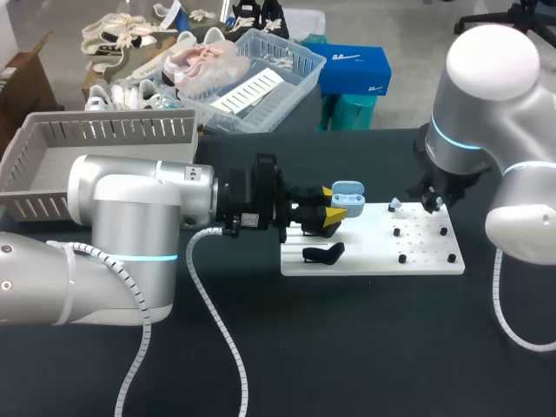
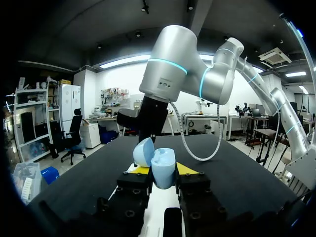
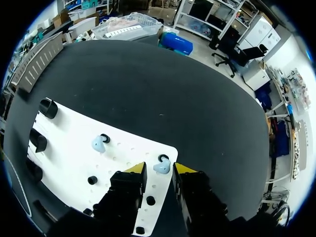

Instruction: Pick up each earbud case from the left stands, insert the matching earbuds, close the lid, and place the case in the box.

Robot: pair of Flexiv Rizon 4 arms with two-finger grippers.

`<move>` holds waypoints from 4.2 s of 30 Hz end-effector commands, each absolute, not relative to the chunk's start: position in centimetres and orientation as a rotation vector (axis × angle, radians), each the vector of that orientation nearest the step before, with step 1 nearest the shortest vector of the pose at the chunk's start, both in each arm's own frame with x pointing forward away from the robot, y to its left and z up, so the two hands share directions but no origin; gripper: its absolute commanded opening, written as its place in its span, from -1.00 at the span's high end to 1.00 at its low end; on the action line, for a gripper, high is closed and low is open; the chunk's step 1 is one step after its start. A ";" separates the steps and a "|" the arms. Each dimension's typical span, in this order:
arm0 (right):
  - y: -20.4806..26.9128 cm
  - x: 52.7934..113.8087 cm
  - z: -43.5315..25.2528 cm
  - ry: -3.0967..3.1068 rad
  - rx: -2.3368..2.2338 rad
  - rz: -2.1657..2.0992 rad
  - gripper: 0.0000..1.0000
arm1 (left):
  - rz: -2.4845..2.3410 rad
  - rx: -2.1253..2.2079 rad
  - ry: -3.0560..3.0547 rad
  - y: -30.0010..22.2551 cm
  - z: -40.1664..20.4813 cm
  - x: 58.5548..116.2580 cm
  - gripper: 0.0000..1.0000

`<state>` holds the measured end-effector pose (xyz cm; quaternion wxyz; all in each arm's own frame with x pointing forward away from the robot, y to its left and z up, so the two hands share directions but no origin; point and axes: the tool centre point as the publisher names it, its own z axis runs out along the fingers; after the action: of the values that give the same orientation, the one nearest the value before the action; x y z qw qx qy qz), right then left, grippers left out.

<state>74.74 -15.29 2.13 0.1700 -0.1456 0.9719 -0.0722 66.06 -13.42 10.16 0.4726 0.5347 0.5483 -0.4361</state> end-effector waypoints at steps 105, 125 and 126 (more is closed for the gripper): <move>1.3 61.8 18.4 2.713 -0.666 -0.046 1.00 | -1.066 1.306 1.341 -13.4 10.1 66.0 1.00; -1.8 62.4 17.9 2.809 -0.230 -0.072 1.00 | -1.066 1.306 1.341 -13.4 10.1 66.0 1.00; -1.9 62.2 17.7 2.820 -0.234 -0.085 1.00 | -1.066 1.306 1.341 -13.4 10.1 66.0 1.00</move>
<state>62.28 -1.60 18.00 0.1600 -0.0789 0.9835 -0.0298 66.06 -13.41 10.16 0.4727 0.5347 0.5483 -0.4360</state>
